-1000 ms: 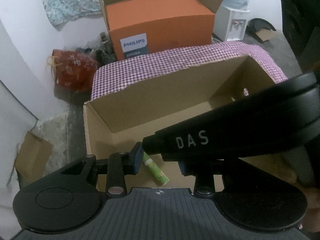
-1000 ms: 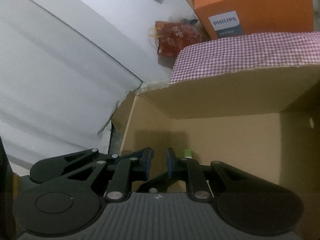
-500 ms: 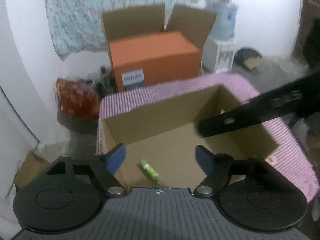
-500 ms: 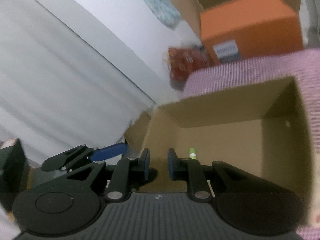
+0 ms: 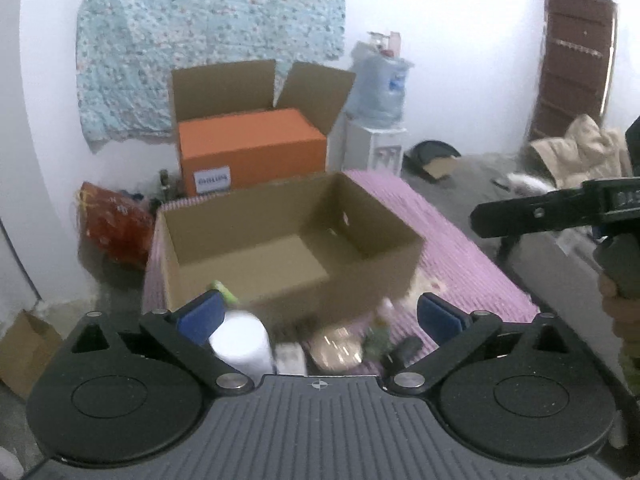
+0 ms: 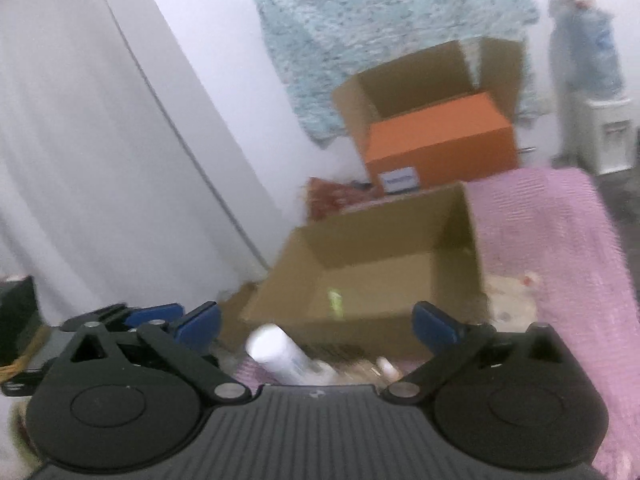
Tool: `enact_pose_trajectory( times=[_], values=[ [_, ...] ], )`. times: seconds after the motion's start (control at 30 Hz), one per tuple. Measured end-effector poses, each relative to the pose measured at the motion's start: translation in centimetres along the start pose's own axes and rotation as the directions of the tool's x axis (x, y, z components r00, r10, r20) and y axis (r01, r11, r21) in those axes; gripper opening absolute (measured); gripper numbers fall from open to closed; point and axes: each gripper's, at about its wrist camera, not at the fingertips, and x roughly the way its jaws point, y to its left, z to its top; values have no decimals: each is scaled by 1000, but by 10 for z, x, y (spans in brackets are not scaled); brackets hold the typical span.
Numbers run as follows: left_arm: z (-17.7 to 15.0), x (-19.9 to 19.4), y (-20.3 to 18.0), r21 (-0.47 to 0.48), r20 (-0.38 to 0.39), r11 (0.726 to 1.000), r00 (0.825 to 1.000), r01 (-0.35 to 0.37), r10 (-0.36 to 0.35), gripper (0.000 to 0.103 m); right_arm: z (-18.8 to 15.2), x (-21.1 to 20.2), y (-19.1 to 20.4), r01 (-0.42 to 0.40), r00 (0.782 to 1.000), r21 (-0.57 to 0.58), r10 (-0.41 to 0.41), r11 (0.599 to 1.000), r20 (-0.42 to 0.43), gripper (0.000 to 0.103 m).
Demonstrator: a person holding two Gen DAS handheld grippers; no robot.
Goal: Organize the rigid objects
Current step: 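Move the right gripper back to the black cylinder on the pink lid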
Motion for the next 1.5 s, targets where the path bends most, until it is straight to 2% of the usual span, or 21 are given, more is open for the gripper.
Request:
enact_pose_trajectory(
  times=[0.13, 0.27, 0.33, 0.4, 0.53, 0.67, 0.77, 0.83, 0.97, 1.1, 1.23, 1.37, 1.47, 1.5],
  values=[
    [-31, 4, -15, -40, -4, 998, 999, 51, -51, 103, -36, -5, 2, 169, 986, -33, -170, 985, 2, 103],
    [-49, 15, -24, -64, -27, 996, 997, 69, -70, 103, -63, -8, 9, 349, 937, -108, -349, 931, 13, 103],
    [-54, 20, -27, -70, -33, 995, 997, 67, -70, 103, -72, -8, 12, 397, 917, -143, -397, 907, 31, 103],
    [-58, 20, -31, -69, -27, 996, 997, 64, -66, 103, -77, -11, 10, 414, 910, -162, -411, 896, 52, 103],
    [-66, 17, -36, -46, -2, 998, 999, 44, -44, 103, -85, -20, 4, 385, 923, -163, -376, 908, 86, 103],
    [-72, 23, -36, -56, -11, 998, 999, 36, -37, 103, -95, -31, 0, 247, 967, -147, -233, 958, 107, 103],
    [-76, 26, -31, -75, -16, 997, 999, 36, -38, 103, -99, -26, -8, 183, 981, -82, -176, 980, 88, 103],
    [-78, 27, -28, -77, -11, 996, 999, 44, -45, 103, -102, -25, -15, 147, 986, -43, -143, 988, 83, 103],
    [-80, 28, -24, -59, 5, 997, 999, 48, -48, 103, -105, -20, -27, 134, 988, 17, -135, 991, 70, 103],
    [-80, 35, -29, 2, -5, 1000, 1000, 6, -6, 103, -106, -10, -35, 105, 993, 68, -109, 992, 48, 102],
    [-83, 47, -33, 64, -12, 998, 1000, 7, -6, 101, -108, 6, -41, 73, 997, 102, -75, 992, 15, 96],
    [-83, 63, -37, 110, -46, 994, 999, 14, -9, 92, -109, 24, -51, 26, 1000, 180, -23, 983, -18, 85],
    [-84, 76, -38, 120, -93, 992, 995, 43, -32, 75, -110, 37, -59, -1, 999, 233, 11, 973, -40, 79],
    [-84, 79, -38, 121, -107, 991, 993, 53, -40, 73, -111, 41, -61, -7, 999, 247, 19, 969, -48, 75]
  ],
)
